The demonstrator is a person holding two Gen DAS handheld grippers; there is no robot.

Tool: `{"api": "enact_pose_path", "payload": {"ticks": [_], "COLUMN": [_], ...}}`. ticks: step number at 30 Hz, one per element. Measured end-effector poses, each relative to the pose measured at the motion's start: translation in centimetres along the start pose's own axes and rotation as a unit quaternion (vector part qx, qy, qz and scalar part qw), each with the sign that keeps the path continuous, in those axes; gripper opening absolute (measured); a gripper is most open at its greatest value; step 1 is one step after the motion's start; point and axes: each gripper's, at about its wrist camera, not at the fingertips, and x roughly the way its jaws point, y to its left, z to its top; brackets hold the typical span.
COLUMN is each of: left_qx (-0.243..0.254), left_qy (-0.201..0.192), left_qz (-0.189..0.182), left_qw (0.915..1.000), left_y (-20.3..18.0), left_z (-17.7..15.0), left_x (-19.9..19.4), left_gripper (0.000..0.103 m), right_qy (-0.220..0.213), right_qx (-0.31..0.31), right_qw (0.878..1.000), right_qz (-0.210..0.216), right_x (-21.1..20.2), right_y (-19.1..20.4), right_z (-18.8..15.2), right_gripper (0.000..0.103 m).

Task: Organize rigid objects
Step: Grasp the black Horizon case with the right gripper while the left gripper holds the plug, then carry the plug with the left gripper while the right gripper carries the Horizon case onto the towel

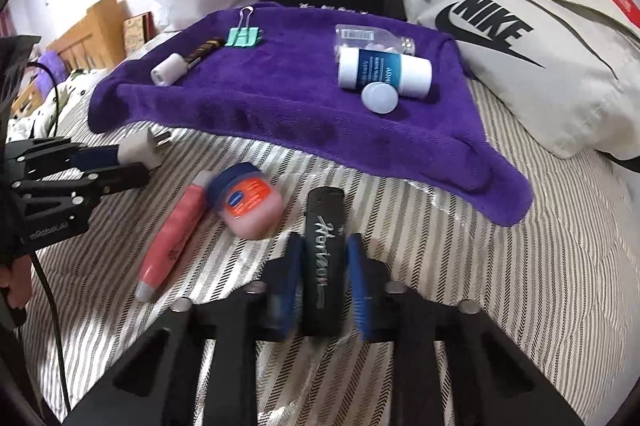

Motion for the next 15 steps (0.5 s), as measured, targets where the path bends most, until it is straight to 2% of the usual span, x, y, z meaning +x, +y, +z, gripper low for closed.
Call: {"api": "enact_pose_path", "payload": {"ticks": [5, 9, 15], "left_qx": [0.008, -0.004, -0.012], "left_qy": [0.0, 0.003, -0.009], "left_qz": [0.009, -0.002, 0.0], "left_qw": [0.9999, 1.0, 0.9999], "left_y": [-0.5, -0.2, 0.3], "left_z": [0.4, 0.5, 0.2], "left_x": [0.4, 0.3, -1.4], "left_gripper": [0.03, 0.029, 0.029], "right_qy": [0.007, 0.001, 0.009], "right_qx": [-0.013, -0.018, 0.007], "right_qw": [1.0, 1.0, 0.999], "right_qz": [-0.001, -0.002, 0.03], "right_x": [-0.2, -0.1, -1.1], "right_y": [0.3, 0.3, -1.3], "right_z": [-0.3, -0.4, -0.6], "right_gripper": [0.022, 0.022, 0.021]}}
